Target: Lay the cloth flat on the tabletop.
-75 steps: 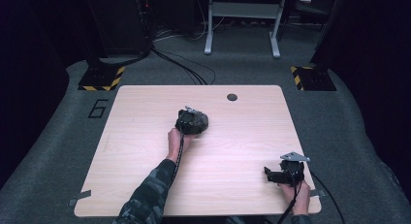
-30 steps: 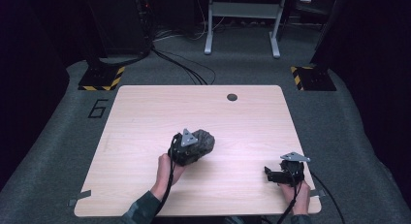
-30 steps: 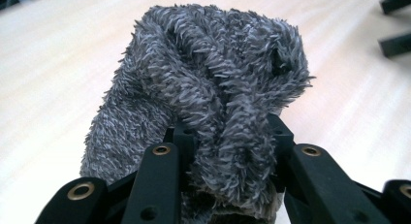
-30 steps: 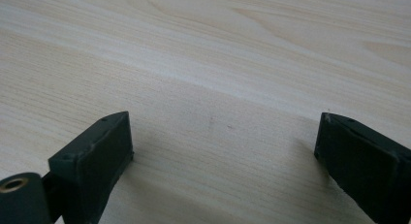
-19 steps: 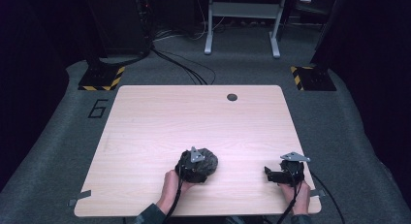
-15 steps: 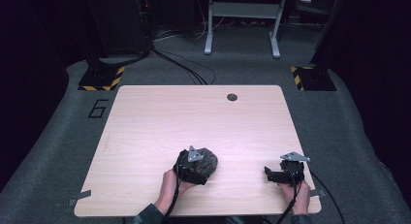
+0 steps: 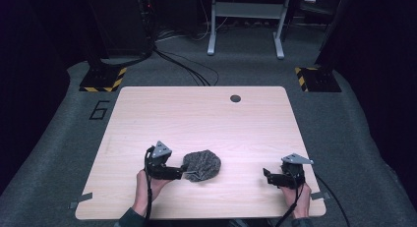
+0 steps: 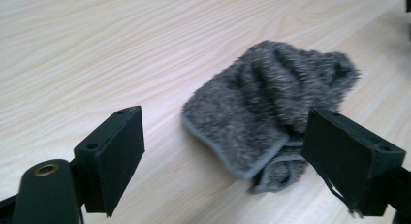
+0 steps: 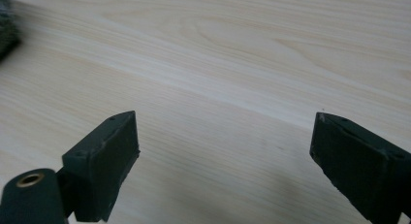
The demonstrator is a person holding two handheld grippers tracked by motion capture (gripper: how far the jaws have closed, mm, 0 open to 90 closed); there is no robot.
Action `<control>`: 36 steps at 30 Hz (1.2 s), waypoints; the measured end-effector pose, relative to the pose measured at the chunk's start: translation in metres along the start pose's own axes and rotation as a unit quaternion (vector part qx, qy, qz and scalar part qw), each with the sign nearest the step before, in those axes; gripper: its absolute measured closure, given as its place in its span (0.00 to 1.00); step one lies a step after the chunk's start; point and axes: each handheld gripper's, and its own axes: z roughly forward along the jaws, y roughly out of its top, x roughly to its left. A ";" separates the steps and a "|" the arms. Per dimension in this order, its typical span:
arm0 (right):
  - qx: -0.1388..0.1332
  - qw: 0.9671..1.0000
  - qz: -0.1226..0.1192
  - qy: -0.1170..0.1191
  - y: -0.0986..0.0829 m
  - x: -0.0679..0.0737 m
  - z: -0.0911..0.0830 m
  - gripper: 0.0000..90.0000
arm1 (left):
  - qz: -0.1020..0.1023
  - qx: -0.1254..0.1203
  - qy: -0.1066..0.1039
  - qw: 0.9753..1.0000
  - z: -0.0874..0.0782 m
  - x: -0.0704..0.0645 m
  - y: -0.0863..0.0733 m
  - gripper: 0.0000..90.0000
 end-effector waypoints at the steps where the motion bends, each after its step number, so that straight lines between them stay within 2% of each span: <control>1: -0.002 1.000 -0.006 0.009 0.003 0.004 0.000 0.13 | -0.005 0.001 0.005 1.000 0.001 0.004 -0.002 0.17; 3: 0.001 1.000 -0.013 0.018 0.008 0.014 0.000 0.14 | -0.014 0.005 0.008 1.000 0.003 0.011 -0.005 0.18; 4: -0.001 1.000 -0.014 0.028 0.012 0.020 0.000 0.15 | -0.024 0.006 0.010 1.000 0.005 0.014 -0.008 0.18; 6: -0.006 0.999 -0.022 0.046 0.020 0.033 0.001 0.16 | -0.031 0.009 0.010 0.999 0.009 0.020 -0.010 0.20; 8: -0.011 0.997 -0.030 0.065 0.027 0.044 0.002 0.17 | -0.039 0.014 0.012 0.999 0.013 0.024 -0.012 0.22; 10: -0.011 0.995 -0.049 0.083 0.036 0.060 0.003 0.18 | -0.044 0.019 0.008 0.999 0.017 0.025 -0.012 0.23; 11: -0.012 0.995 -0.050 0.091 0.039 0.066 0.004 0.19 | -0.042 0.020 0.006 0.999 0.020 0.026 -0.012 0.24; 13: -0.015 0.991 -0.066 0.112 0.047 0.081 0.006 0.22 | -0.040 0.027 -0.003 0.999 0.022 0.025 -0.012 0.25; 16: -0.014 0.987 -0.091 0.134 0.059 0.105 0.012 0.30 | -0.049 0.032 -0.008 0.998 0.029 0.023 -0.014 0.28; 19: -0.002 0.982 -0.116 0.150 0.069 0.130 0.024 0.38 | -0.032 0.055 -0.020 0.998 0.036 0.020 -0.015 0.34; 21: 0.006 0.979 -0.130 0.155 0.071 0.141 0.033 0.42 | -0.028 0.067 -0.026 0.997 0.040 0.015 -0.016 0.35; 22: 0.015 0.979 -0.133 0.155 0.071 0.145 0.039 0.45 | -0.023 0.073 -0.028 0.997 0.042 0.013 -0.017 0.37; 24: 0.029 0.978 -0.135 0.156 0.069 0.149 0.050 0.57 | -0.013 0.085 -0.025 0.996 0.046 0.010 -0.018 0.45; 25: 0.037 0.979 -0.130 0.150 0.067 0.151 0.055 0.62 | -0.010 0.084 -0.024 0.996 0.046 0.009 -0.019 0.52; 26: 0.038 0.980 -0.128 0.150 0.065 0.151 0.056 0.66 | -0.008 0.083 -0.023 0.996 0.046 0.008 -0.019 0.55; 27: 0.036 0.978 -0.136 0.151 0.064 0.150 0.058 0.71 | -0.003 0.086 -0.023 0.996 0.046 0.008 -0.019 0.62; 30: 0.036 0.980 -0.126 0.152 0.065 0.148 0.057 0.82 | 0.003 0.082 -0.018 0.996 0.047 0.005 -0.020 0.79; 31: 0.034 0.980 -0.130 0.149 0.065 0.147 0.057 0.86 | 0.006 0.083 -0.019 0.996 0.048 0.005 -0.020 0.86; 33: 0.031 0.979 -0.133 0.150 0.065 0.146 0.056 0.88 | 0.010 0.082 -0.020 0.996 0.049 0.002 -0.020 0.93; 36: 0.026 0.980 -0.137 0.142 0.066 0.143 0.052 0.90 | 0.021 0.078 -0.015 0.997 0.047 0.001 -0.019 0.96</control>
